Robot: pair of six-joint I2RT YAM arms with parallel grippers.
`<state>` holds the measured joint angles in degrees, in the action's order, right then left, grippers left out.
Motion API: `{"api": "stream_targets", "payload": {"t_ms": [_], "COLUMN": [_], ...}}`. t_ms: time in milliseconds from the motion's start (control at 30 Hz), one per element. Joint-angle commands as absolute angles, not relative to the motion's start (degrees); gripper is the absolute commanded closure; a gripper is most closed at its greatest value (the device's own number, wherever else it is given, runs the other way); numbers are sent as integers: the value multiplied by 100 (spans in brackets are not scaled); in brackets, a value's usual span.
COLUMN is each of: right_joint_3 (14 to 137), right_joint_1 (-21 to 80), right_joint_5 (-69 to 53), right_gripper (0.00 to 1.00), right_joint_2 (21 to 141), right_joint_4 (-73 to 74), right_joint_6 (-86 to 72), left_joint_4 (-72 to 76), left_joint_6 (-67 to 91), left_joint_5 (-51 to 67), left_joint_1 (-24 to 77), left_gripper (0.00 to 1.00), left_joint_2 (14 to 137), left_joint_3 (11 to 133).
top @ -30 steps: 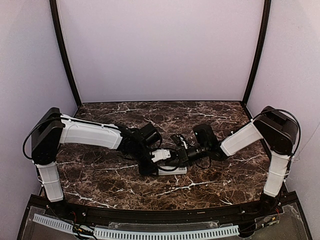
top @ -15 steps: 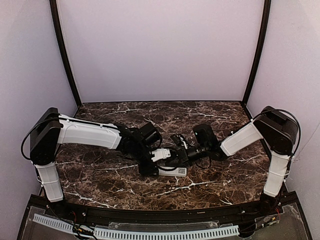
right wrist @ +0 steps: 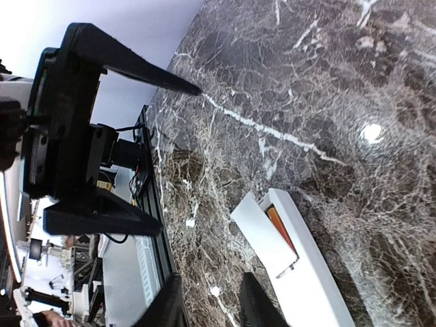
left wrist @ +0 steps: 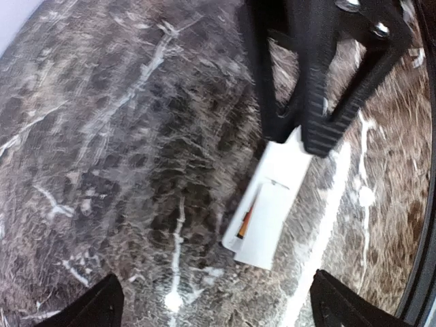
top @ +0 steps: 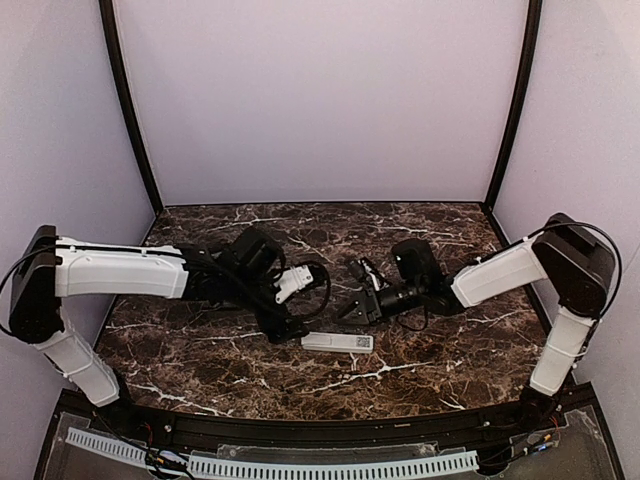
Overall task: Load the batteries into the remote control
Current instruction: Adjust the remote control without the battery cover at the center of the board.
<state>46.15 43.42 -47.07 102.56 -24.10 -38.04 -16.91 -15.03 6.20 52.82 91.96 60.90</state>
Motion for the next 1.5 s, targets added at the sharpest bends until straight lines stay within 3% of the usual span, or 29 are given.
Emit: {"api": "stream_targets", "payload": {"t_ms": [0, 133, 233, 267, 300, 333, 633, 833, 967, 1333, 1467], "right_joint_3": [4730, 4845, 4815, 4790, 4781, 4811, 5831, 5365, 5696, 6146, 6357], "right_joint_1": [4307, 4298, 4298, 4292, 4281, 4280, 4481, 4668, 4932, 5323, 5458], "right_joint_5": [-4056, -3417, -3194, -3173, -3075, -2818, -3310, -3207, -2975, -2609, -2360], "right_gripper": [63, 44, 29, 20, 5, 2, 1, 2, 7, 12, 17], "right_joint_2": [9457, 8928, 8582, 8503, 8456, 8440, 9289, 9510, 9952, 10717, 11012], "right_joint_4": [-1703, -1162, -1079, -1143, -1236, -1271, -22, -480, -73, 528, 689], "right_joint_6": [-2502, -1561, -880, -697, -630, -690, 1462, 1886, 2335, 2802, 2870], "left_joint_4": [-214, 464, 615, 562, 435, 415, 921, 1715, 2074, 2689, 2705], "left_joint_6": [-517, 522, 865, 947, 1105, 1254, 1859, 2317, 2636, 3201, 3237], "left_joint_5": [-6, -1143, -742, -500, -360, -176, 920, 1865, 2090, 2414, 2381], "left_joint_1": [5023, 4915, 4679, 4558, 4498, 4418, 4254, 4140, 4114, 4078, 4075], "left_gripper": [2, 2, 2, 2, 2, 2, 2, 13, 23, 34, 40], "left_joint_2": [8133, 7533, 7344, 7350, 7388, 7394, 7626, 7769, 7914, 8411, 8524], "left_joint_3": [5211, 4612, 4433, 4437, 4438, 4388, 3859, 3311, 3129, 2967, 3001]}}
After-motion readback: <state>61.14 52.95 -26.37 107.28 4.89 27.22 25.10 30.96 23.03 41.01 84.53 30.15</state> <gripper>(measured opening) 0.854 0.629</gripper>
